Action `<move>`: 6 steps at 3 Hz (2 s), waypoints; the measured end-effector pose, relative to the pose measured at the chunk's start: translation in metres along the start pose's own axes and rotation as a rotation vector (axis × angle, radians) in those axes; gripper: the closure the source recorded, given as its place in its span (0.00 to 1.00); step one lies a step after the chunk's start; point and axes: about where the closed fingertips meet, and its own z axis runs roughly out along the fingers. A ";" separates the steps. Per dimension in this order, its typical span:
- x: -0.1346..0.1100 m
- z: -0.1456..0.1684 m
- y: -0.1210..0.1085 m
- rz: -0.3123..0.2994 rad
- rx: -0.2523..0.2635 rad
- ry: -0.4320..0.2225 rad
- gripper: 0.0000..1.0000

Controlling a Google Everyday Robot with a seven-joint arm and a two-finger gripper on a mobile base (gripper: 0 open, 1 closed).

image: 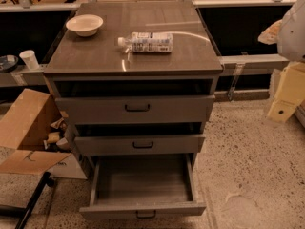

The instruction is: Place blue plastic bottle into bottom drawer

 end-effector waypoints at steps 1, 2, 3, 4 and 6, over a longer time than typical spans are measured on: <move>0.000 0.000 0.000 0.000 0.000 0.000 0.00; -0.018 0.009 -0.019 -0.022 -0.010 -0.038 0.00; -0.048 0.032 -0.043 -0.039 -0.040 -0.097 0.00; -0.089 0.066 -0.062 -0.051 -0.076 -0.177 0.00; -0.091 0.068 -0.068 -0.048 -0.068 -0.206 0.00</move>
Offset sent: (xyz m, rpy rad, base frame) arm 0.0627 0.0341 -0.0029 0.0834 0.0097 0.0877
